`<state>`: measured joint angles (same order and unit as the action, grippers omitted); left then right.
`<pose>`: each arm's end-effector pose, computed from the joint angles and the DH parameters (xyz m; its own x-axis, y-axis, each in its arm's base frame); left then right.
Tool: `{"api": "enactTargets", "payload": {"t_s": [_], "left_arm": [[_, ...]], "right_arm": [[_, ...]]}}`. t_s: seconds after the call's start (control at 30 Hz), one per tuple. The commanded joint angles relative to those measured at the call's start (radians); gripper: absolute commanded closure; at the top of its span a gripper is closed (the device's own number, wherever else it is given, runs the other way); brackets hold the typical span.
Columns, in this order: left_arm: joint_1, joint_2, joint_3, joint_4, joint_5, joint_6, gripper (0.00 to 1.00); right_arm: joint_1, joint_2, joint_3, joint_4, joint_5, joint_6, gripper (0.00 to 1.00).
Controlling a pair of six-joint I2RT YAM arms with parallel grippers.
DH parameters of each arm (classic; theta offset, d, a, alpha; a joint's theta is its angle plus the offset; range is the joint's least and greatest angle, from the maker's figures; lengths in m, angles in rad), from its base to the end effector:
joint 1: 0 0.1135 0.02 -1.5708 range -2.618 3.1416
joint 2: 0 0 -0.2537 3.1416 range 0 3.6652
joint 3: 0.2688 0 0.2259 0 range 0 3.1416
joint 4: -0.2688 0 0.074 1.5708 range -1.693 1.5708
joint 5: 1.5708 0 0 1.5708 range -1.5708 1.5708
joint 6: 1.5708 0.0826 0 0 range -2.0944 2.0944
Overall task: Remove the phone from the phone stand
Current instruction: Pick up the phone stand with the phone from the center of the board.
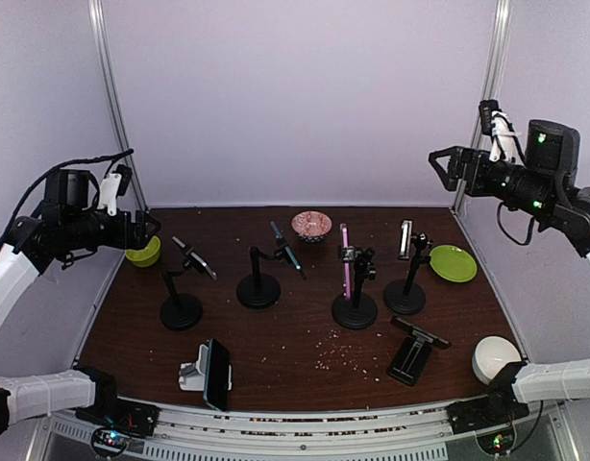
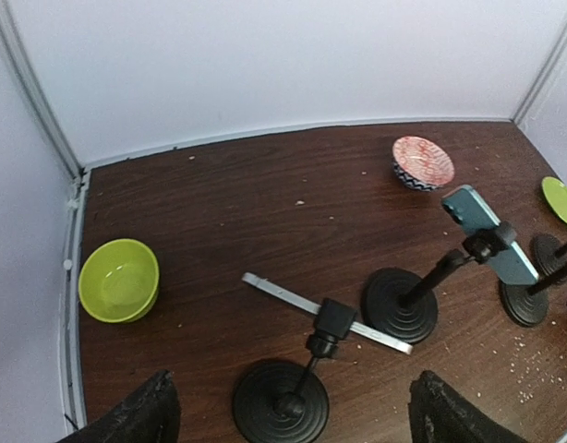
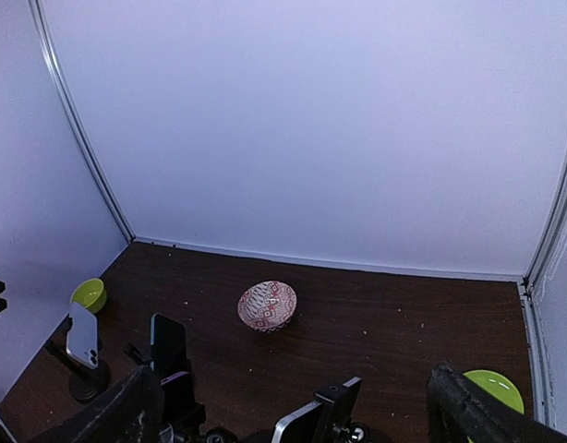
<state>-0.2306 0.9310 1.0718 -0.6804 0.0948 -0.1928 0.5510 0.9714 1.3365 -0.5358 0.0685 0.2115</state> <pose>0.2024 -0.0556 0.3267 -0.5497 -0.0669 -0.8327 0.2051 0.9555 -0.2121 0.1845 0.1067 0.4302 -0.2391 0.0989 -0.9659 -0.4241 0.8843 0.1955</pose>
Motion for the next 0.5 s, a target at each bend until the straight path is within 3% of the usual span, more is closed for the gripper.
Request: {"api": "enactTargets", "payload": {"t_s": [0.0,0.2,0.47], "left_arm": [[-0.063,-0.025,-0.006,0.093,0.063,0.056,0.13],[-0.126,-0.006,0.034,0.102,0.080,0.099,0.14],[-0.182,0.093,0.172,0.097,0.046,0.113,0.17]], "right_arm": [[0.102,0.047,0.034,-0.046,0.122,-0.040,0.00],[0.240,0.138,0.110,-0.088,0.227,-0.044,0.00],[0.330,0.292,0.240,-0.149,0.220,-0.037,0.00]]}}
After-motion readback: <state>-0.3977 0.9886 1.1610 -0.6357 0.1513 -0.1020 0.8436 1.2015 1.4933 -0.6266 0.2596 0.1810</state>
